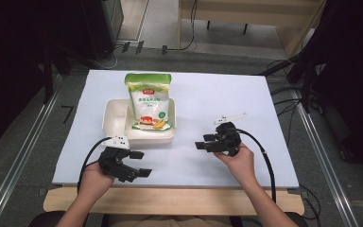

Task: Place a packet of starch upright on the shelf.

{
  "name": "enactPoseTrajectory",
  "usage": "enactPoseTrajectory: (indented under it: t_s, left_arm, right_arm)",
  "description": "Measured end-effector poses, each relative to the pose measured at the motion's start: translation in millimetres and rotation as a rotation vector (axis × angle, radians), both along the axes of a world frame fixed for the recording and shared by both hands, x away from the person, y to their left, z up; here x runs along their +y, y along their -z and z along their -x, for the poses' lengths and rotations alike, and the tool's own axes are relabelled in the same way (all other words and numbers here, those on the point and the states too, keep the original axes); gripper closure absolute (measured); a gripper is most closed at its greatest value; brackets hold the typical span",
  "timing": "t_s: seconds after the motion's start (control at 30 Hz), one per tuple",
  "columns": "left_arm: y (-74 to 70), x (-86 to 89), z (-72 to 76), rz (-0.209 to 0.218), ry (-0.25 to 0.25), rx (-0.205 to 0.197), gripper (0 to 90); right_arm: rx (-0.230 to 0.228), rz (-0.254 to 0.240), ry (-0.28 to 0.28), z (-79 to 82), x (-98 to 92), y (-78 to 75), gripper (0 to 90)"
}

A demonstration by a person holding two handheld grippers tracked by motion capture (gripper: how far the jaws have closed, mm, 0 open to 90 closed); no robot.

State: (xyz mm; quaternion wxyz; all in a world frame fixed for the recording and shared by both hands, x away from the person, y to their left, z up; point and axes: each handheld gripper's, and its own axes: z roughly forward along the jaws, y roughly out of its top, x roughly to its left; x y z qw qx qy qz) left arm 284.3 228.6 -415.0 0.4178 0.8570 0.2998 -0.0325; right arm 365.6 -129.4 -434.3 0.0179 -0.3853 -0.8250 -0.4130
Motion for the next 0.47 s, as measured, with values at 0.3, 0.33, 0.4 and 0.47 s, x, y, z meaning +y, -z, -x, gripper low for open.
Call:
enactPoseTrajectory:
  t_s: [0.3,0.33,0.4,0.47]
  left_arm:
    - [-0.6,2.1,-0.4,-0.006,-0.011,-0.003,23.7]
    - [-0.4,3.5,-1.0,0.001,-0.018,0.0,23.7]
    - [-0.2,3.8,-1.3,0.002,-0.019,0.002,23.7]
    - [-0.2,3.3,-1.3,0.002,-0.019,0.0,23.7]
  right_arm:
    - [0.006,0.004,0.0,-1.1,-0.3,1.0,45.1]
    - [0.007,0.002,0.0,-1.2,-0.5,1.0,45.1]
    - [0.005,0.001,0.002,-1.5,-0.8,1.0,45.1]
    - [0.006,0.002,0.001,-1.8,-0.9,1.1,45.1]
